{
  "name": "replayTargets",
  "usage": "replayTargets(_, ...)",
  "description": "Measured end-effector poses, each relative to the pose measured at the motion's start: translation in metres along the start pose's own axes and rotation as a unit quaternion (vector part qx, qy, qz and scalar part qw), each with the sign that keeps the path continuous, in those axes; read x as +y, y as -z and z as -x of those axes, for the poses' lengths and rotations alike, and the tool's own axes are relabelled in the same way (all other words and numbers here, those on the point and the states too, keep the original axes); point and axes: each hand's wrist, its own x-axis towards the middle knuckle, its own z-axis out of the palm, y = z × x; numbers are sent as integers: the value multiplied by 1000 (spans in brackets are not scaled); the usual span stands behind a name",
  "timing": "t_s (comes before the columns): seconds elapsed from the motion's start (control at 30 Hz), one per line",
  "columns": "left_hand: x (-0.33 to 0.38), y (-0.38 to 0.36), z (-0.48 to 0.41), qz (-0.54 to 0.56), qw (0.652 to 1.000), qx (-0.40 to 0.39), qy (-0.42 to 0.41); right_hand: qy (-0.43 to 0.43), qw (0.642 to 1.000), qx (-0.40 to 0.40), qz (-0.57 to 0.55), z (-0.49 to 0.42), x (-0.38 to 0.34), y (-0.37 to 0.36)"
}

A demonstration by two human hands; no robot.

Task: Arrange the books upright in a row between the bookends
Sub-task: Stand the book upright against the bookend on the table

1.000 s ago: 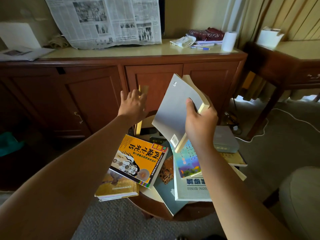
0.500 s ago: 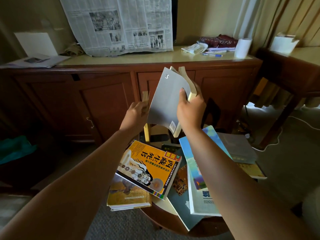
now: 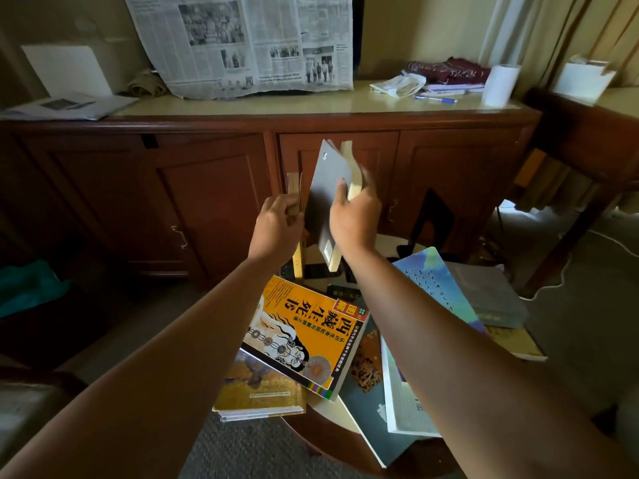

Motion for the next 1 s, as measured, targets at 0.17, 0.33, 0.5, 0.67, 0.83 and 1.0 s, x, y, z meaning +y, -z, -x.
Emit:
replayTargets(0.17, -1, 1, 0, 57, 998, 19, 28, -29, 991, -119, -45, 15, 23, -29)
replayTargets(0.33, -3, 5, 1, 117, 991, 17, 63, -10, 947, -291, -132, 29, 36, -41)
replayTargets(0.5, -4, 5, 2, 98, 994, 20, 50, -6, 924, -352, -149, 32, 43, -36)
replayTargets(0.67, -16, -7, -2, 38, 999, 18, 4, -65, 894, -404, -182, 27, 45, -29)
replayTargets(0.83, -14, -15, 5, -62, 996, 19, -58, -72, 887, -418, -182, 31, 45, -24)
replayTargets(1.0, -2, -15, 13, -184, 981, -5, -60, -87, 926, -363, -53, 38, 50, -15)
